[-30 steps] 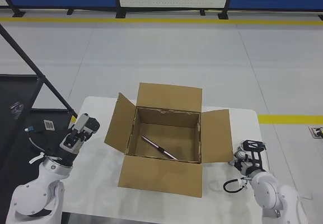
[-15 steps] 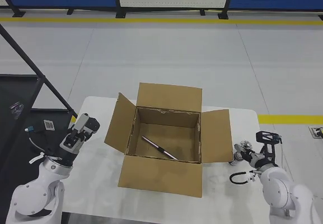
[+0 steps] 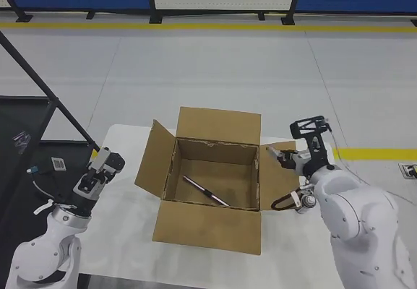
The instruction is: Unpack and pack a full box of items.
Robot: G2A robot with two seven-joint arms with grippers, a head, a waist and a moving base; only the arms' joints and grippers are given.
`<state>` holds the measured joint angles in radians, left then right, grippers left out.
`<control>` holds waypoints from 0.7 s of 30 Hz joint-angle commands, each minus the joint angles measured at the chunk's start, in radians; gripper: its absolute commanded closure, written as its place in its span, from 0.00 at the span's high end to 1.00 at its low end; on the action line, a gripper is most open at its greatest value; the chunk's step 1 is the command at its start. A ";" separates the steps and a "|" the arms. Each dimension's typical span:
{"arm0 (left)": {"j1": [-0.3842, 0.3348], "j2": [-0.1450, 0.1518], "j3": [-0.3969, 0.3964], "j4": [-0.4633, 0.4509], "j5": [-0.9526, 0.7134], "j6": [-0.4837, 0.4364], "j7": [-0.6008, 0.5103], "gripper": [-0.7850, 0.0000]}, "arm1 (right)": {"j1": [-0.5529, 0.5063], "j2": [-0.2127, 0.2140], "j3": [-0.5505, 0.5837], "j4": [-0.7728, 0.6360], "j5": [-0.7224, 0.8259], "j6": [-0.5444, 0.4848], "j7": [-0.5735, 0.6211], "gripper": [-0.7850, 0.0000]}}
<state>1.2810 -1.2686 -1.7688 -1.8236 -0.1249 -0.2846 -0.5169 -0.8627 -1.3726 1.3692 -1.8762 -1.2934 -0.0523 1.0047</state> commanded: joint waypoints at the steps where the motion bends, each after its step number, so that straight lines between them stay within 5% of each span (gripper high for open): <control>1: 0.010 0.002 -0.014 0.000 -0.009 -0.002 0.009 1.00 | 0.102 -0.009 -0.083 0.099 0.032 -0.035 0.036 1.00; 10: 0.046 0.010 -0.065 -0.008 -0.043 -0.007 0.043 1.00 | 0.447 -0.098 -0.452 0.585 0.204 -0.135 0.088 1.00; 21: 0.073 0.016 -0.099 -0.025 -0.065 -0.021 0.056 1.00 | 0.644 -0.254 -0.743 1.012 0.383 -0.210 0.031 1.00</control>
<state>1.3541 -1.2522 -1.8683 -1.8495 -0.1906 -0.3056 -0.4603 -0.2296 -1.6151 0.6411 -0.9004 -0.9195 -0.2590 1.0433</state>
